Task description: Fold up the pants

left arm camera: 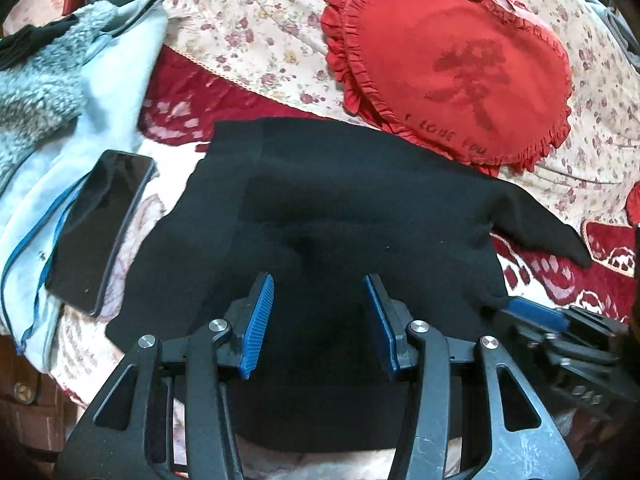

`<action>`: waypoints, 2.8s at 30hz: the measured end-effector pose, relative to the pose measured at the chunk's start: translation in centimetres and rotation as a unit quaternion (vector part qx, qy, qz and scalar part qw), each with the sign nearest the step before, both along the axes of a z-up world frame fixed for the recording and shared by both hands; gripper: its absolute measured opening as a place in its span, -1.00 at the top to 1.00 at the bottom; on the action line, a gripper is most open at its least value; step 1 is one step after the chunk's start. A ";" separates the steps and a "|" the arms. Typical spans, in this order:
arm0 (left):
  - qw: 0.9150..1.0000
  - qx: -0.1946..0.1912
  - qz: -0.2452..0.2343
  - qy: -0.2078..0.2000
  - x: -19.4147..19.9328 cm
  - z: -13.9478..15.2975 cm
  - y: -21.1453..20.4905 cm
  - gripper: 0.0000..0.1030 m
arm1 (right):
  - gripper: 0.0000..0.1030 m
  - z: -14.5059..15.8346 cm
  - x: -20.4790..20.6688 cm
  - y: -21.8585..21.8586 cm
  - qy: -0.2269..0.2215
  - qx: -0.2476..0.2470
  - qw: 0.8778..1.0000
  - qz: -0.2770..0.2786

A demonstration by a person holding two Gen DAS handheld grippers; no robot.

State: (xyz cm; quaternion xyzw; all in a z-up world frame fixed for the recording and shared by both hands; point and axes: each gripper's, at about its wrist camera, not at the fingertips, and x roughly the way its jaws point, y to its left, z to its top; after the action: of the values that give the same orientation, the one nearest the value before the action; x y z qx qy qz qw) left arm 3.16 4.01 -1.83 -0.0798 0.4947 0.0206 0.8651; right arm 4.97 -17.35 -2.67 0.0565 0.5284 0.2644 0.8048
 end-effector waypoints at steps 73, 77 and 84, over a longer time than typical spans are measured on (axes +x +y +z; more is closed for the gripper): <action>0.974 -0.182 0.137 0.010 -6.5 0.4 11.3 -0.29 | 0.92 1.0 -6.0 8.9 -0.036 0.067 0.986 0.150; 0.977 -0.166 0.134 -0.003 -7.3 0.6 11.5 -0.42 | 0.96 2.2 -7.7 9.2 -0.038 0.098 0.980 0.169; 0.975 -0.171 0.142 0.004 -7.3 -0.2 11.8 -0.42 | 0.86 2.0 -7.6 8.3 -0.078 0.041 0.989 0.118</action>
State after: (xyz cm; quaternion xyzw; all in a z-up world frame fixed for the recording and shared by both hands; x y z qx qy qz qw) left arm -4.14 15.82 -2.01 -0.2962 0.4781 0.0590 0.8248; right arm -2.63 -9.07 -0.65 0.0059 0.4556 0.3824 0.8038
